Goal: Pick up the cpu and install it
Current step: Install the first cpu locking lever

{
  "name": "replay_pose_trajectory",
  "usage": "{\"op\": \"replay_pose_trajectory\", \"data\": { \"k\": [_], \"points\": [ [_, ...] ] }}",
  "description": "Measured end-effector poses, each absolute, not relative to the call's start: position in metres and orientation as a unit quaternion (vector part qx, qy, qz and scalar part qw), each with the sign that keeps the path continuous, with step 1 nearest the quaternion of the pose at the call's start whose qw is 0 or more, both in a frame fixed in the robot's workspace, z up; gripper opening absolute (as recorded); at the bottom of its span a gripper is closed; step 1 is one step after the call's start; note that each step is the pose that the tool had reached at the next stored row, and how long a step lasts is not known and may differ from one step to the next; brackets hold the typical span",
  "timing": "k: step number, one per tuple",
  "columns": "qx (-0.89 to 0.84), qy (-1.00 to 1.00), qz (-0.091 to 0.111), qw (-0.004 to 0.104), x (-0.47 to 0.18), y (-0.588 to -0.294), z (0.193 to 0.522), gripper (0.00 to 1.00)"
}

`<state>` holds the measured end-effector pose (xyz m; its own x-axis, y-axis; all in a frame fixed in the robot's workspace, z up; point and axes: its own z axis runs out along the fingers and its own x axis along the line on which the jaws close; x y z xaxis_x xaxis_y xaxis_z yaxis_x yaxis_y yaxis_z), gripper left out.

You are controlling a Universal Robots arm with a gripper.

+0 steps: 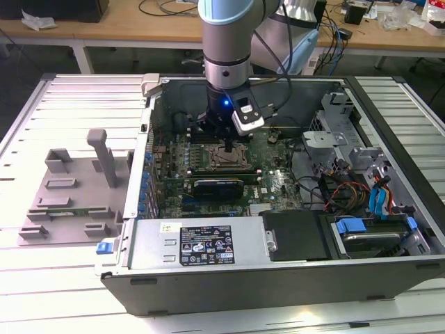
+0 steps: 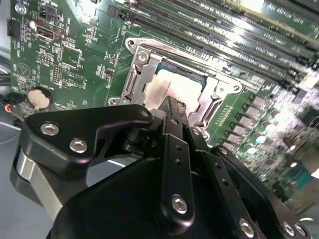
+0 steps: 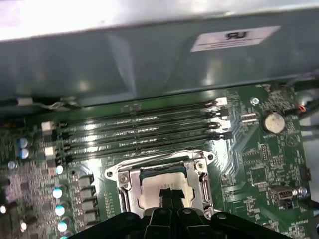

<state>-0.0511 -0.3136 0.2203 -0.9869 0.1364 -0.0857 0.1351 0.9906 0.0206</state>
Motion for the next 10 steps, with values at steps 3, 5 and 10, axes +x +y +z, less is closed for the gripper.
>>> {"op": "replay_pose_trajectory", "data": {
  "k": [3, 5, 10],
  "points": [
    [0.066, 0.997, 0.007, 0.043, -0.051, -0.314, 0.224, 0.11],
    [0.066, 0.997, 0.007, 0.043, -0.051, -0.314, 0.230, 0.11],
    [0.062, 0.997, -0.023, 0.036, -0.049, -0.314, 0.232, 0.11]
  ]
}}
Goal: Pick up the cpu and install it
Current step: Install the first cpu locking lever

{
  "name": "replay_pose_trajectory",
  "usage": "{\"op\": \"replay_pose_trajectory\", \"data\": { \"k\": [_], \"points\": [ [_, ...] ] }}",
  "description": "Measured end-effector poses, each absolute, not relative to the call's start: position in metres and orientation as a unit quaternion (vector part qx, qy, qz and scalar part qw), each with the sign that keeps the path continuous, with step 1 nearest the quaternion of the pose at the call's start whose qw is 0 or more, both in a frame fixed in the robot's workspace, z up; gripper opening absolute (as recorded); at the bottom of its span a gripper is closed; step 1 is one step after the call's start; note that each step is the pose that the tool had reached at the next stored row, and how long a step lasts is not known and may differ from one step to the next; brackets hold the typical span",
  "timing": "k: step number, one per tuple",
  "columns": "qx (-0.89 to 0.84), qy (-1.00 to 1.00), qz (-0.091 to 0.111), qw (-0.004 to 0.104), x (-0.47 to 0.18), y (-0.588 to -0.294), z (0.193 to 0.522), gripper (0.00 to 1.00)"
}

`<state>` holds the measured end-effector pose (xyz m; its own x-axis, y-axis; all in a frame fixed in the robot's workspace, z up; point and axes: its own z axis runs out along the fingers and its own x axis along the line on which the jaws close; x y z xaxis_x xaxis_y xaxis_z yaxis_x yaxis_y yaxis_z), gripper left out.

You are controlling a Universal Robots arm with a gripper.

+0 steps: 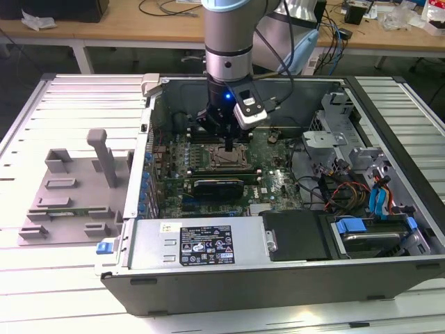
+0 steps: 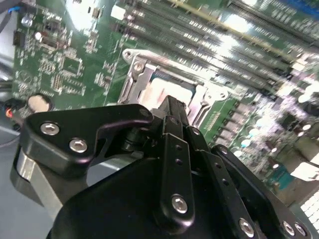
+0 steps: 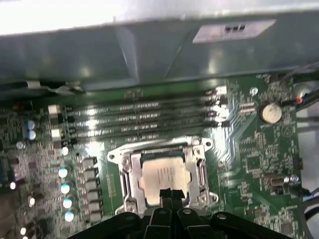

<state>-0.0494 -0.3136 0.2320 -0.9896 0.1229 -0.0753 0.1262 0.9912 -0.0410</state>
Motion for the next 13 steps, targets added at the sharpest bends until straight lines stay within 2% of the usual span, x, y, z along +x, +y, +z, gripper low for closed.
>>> {"op": "replay_pose_trajectory", "data": {
  "k": [13],
  "points": [
    [0.021, 0.999, -0.018, 0.036, -0.0480, -0.3135, 0.2357, 0.11]
  ]
}}
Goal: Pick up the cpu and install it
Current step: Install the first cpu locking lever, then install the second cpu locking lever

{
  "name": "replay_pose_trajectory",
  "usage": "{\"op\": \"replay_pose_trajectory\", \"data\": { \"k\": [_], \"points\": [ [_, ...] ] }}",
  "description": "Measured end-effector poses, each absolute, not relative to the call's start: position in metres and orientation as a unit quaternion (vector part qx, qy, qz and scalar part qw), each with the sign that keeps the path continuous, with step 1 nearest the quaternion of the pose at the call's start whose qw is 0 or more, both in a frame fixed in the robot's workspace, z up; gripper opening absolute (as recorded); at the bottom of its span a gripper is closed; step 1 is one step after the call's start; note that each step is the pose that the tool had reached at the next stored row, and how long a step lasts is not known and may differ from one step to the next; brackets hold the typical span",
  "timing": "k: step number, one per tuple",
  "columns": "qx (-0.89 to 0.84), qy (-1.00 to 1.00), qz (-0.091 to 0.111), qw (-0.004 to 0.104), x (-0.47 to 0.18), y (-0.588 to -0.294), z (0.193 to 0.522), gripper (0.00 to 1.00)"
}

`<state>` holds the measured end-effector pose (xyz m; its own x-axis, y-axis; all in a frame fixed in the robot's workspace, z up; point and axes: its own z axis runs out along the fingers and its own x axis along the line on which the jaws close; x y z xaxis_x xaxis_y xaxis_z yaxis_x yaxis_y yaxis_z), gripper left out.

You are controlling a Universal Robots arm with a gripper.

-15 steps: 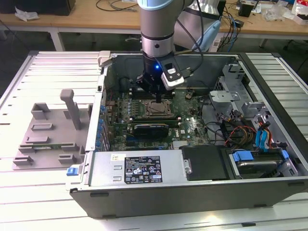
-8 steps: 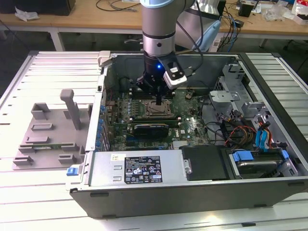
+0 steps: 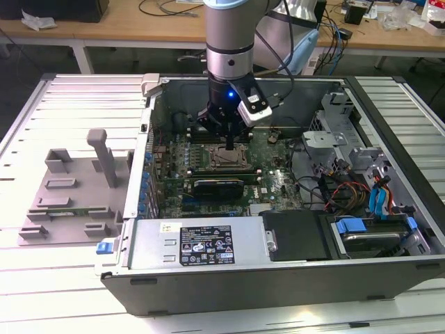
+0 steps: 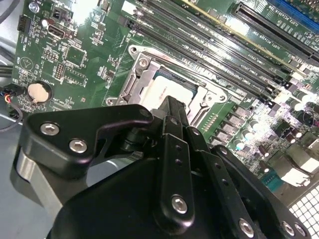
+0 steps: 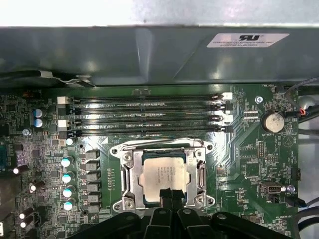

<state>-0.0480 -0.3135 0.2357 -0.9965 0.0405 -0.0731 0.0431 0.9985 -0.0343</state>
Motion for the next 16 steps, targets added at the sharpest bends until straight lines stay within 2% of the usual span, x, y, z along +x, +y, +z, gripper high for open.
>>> {"op": "replay_pose_trajectory", "data": {
  "k": [16],
  "points": [
    [0.021, 0.999, -0.018, 0.036, -0.0480, -0.3135, 0.2417, 0.11]
  ]
}}
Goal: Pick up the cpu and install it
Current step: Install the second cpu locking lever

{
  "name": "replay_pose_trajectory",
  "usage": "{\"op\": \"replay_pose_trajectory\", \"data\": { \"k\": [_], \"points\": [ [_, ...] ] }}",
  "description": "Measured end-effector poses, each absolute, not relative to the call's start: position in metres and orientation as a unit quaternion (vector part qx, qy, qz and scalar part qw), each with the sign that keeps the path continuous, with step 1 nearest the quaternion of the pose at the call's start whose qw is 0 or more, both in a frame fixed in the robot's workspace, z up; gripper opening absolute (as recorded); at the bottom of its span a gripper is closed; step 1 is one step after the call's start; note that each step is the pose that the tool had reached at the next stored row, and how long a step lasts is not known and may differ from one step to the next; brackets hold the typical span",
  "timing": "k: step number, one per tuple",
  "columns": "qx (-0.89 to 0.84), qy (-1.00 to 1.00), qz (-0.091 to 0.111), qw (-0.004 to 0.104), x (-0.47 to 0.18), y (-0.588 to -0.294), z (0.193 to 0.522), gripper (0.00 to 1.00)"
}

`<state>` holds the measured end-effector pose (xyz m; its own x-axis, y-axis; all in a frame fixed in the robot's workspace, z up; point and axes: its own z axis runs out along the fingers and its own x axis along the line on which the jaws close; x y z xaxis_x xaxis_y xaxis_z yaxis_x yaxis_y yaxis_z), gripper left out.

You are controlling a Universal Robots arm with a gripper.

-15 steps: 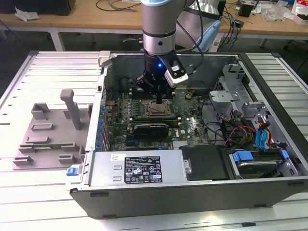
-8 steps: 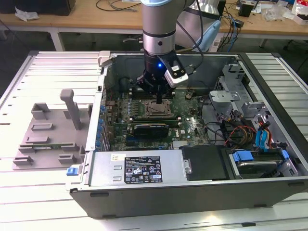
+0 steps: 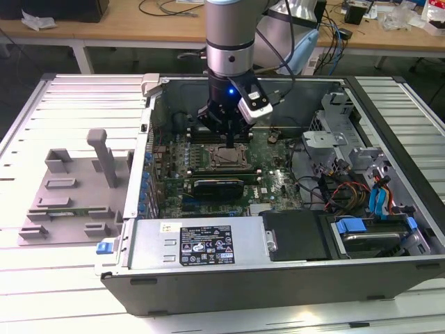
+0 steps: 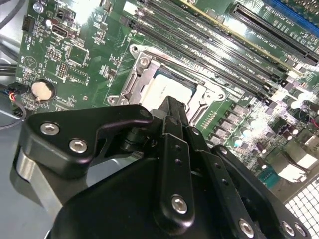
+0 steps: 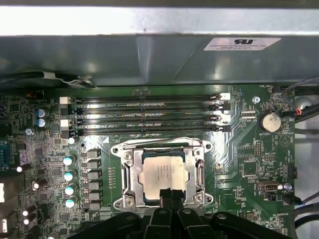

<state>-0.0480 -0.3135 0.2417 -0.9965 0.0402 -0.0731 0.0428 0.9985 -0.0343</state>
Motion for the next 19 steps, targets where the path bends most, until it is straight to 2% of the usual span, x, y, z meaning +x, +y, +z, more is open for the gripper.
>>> {"op": "replay_pose_trajectory", "data": {
  "k": [13, 19],
  "points": [
    [0.021, 0.999, -0.018, 0.036, -0.048, -0.349, 0.243, 0.11],
    [0.021, 0.999, -0.017, 0.036, -0.058, -0.355, 0.243, 0.11]
  ]
}}
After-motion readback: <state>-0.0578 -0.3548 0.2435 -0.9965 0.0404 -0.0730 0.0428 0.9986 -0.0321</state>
